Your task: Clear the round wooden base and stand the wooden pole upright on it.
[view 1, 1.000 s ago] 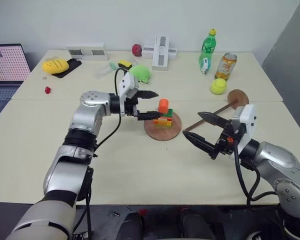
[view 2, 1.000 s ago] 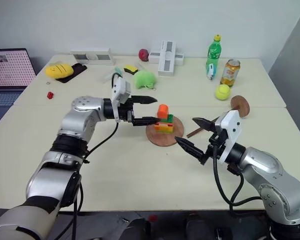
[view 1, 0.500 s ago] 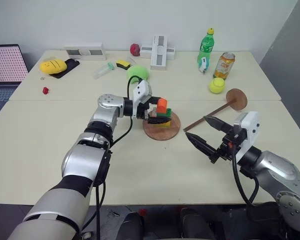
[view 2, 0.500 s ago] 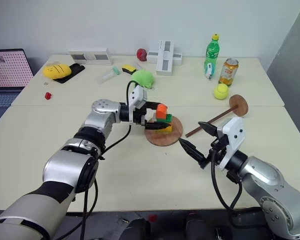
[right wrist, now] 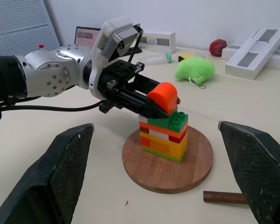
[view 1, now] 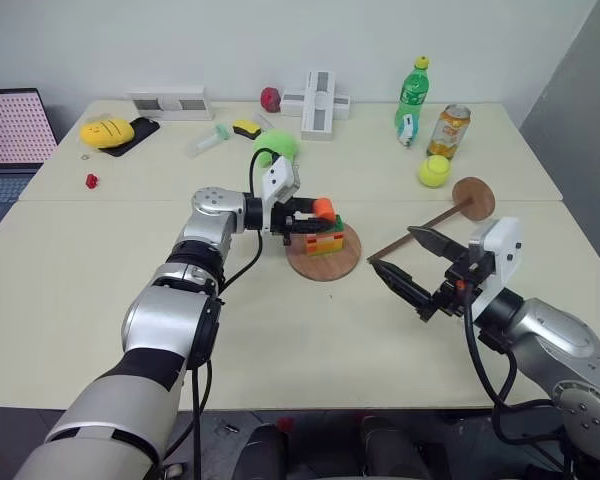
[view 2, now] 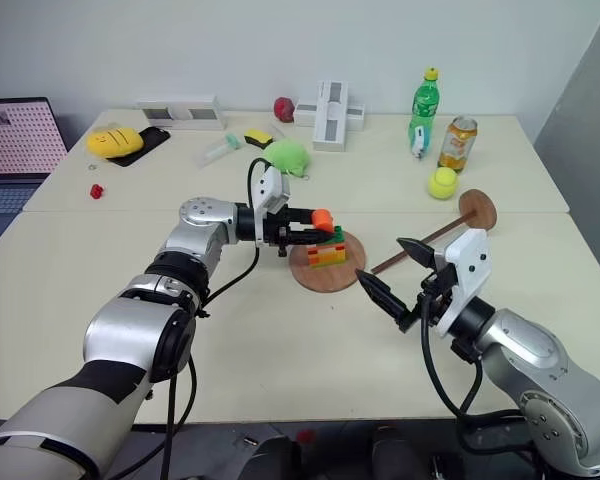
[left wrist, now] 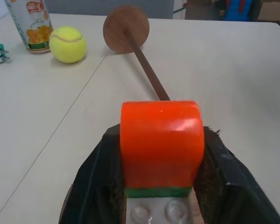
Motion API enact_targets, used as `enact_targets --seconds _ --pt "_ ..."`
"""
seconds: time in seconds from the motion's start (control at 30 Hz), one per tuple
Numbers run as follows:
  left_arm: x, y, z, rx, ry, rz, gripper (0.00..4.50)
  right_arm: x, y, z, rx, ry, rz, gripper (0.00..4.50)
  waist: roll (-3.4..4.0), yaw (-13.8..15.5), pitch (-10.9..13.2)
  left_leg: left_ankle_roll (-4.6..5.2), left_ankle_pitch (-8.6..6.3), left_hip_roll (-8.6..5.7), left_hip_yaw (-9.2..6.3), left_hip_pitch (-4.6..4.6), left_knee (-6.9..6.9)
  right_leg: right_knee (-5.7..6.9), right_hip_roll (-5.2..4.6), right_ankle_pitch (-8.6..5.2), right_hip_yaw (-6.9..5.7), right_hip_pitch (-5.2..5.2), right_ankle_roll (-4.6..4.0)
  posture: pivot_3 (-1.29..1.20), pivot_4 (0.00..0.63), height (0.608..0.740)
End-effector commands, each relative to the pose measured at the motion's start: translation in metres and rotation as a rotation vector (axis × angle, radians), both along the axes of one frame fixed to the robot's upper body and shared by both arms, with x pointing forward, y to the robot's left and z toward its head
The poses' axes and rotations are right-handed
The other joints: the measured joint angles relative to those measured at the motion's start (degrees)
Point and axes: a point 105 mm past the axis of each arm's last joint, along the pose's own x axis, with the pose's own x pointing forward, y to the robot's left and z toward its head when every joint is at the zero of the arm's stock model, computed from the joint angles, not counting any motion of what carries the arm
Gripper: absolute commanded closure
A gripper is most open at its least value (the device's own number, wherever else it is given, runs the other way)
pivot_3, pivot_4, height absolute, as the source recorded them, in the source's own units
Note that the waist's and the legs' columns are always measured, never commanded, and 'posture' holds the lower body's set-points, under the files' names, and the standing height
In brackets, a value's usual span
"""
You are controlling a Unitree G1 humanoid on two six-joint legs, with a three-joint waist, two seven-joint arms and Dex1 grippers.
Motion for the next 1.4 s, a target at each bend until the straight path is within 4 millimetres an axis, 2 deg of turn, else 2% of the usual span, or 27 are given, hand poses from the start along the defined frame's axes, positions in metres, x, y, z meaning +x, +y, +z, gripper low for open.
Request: enact_targets --seconds 0.03,0.17,0.27,0.43,0.53,0.6,0.67,0.77,0.83,1.03,1.2,1.4 --pt "0.005 0.004 0.02 -0.02 -0.063 0.023 2.99 -0.002 0.007 0.01 0.001 -0.038 0.049 0.0 0.0 0.0 0.0 0.0 0.0 0.0 -0.01 0.0 0.0 0.0 0.0 0.0 -0.01 0.0 0.0 0.0 0.15 0.74" --pt "0.014 0.015 0.04 -0.092 -0.082 0.118 2.99 0.002 0.015 0.02 0.009 -0.067 0.108 0.0 0.0 -0.2 0.0 0.0 0.0 0.0 0.0 -0.01 0.0 0.02 0.0 0.0 0.0 -0.03 0.0 0.0 0.15 0.74" --pt "0.024 0.04 0.059 -0.142 -0.152 0.261 2.99 0.006 0.024 0.025 0.005 -0.087 0.155 0.0 -0.01 -0.4 0.0 0.0 0.0 0.01 -0.04 0.0 0.01 0.05 0.0 0.0 -0.02 -0.03 0.0 0.0 0.15 0.74" --pt "0.042 0.105 0.081 -0.219 -0.265 0.655 2.99 0.013 0.035 0.026 -0.01 -0.099 0.223 0.0 -0.02 -1.3 0.0 -0.02 0.01 0.05 -0.07 -0.03 -0.02 0.08 0.01 0.0 -0.01 -0.12 0.0 0.0 0.15 0.74" --pt "0.042 0.162 0.089 -0.264 -0.306 0.939 2.99 0.017 0.041 0.024 -0.026 -0.095 0.258 0.0 -0.01 -1.7 0.0 -0.04 0.02 0.06 -0.06 0.01 -0.01 0.09 -0.01 0.0 0.04 -0.13 0.0 0.0 0.15 0.74" --pt "0.038 0.19 0.086 -0.244 -0.327 1.075 2.99 0.018 0.043 0.022 -0.032 -0.093 0.273 0.0 -0.02 -1.7 0.0 -0.04 0.02 0.07 -0.09 -0.01 -0.02 0.18 -0.01 0.0 0.1 -0.26 0.0 0.0 0.15 0.74" --pt "0.035 0.207 0.083 -0.229 -0.334 1.169 2.99 0.018 0.044 0.021 -0.033 -0.093 0.28 0.0 -0.02 -1.6 0.0 -0.22 0.13 0.07 -0.08 -0.06 -0.01 0.24 0.0 0.0 0.07 -0.32 0.0 0.0 0.15 0.74" --pt "0.025 0.255 0.072 -0.165 -0.353 1.417 2.99 0.022 0.046 0.018 -0.023 -0.09 0.276 0.0 -0.08 -1.1 0.0 -0.24 0.14 0.03 -0.07 -0.15 0.04 0.27 -0.05 0.0 0.03 -0.38 0.0 0.0 0.15 0.74" --pt "0.02 0.275 0.068 -0.161 -0.34 1.529 2.99 0.023 0.047 0.017 -0.019 -0.088 0.274 0.0 -0.17 -1.1 -0.1 -0.25 0.14 0.0 -0.07 -0.19 0.06 0.26 -0.09 0.0 0.01 -0.39 0.0 0.0 0.15 0.74" --pt "0.017 0.292 0.049 -0.185 -0.246 1.631 2.99 0.024 0.044 0.015 -0.03 -0.082 0.273 0.0 -0.21 -1.1 -0.1 -0.26 0.15 -0.01 -0.05 -0.18 0.05 0.3 -0.08 0.0 -0.01 -0.39 0.0 0.0 0.15 0.74" --pt "0.018 0.295 0.037 -0.253 -0.153 1.642 2.99 0.025 0.04 0.015 -0.027 -0.082 0.248 0.0 -0.22 -1.2 -0.1 -0.26 0.15 0.0 -0.03 -0.19 0.05 0.35 -0.07 0.0 -0.01 -0.44 0.0 0.0 0.15 0.74" --pt "0.016 0.297 0.032 -0.309 -0.14 1.625 2.99 0.022 0.037 0.012 -0.03 -0.072 0.222 0.0 -0.23 -1.3 -0.1 -0.26 0.15 0.0 0.0 -0.18 0.05 0.39 -0.07 0.0 0.01 -0.45 0.0 0.0 0.15 0.74"
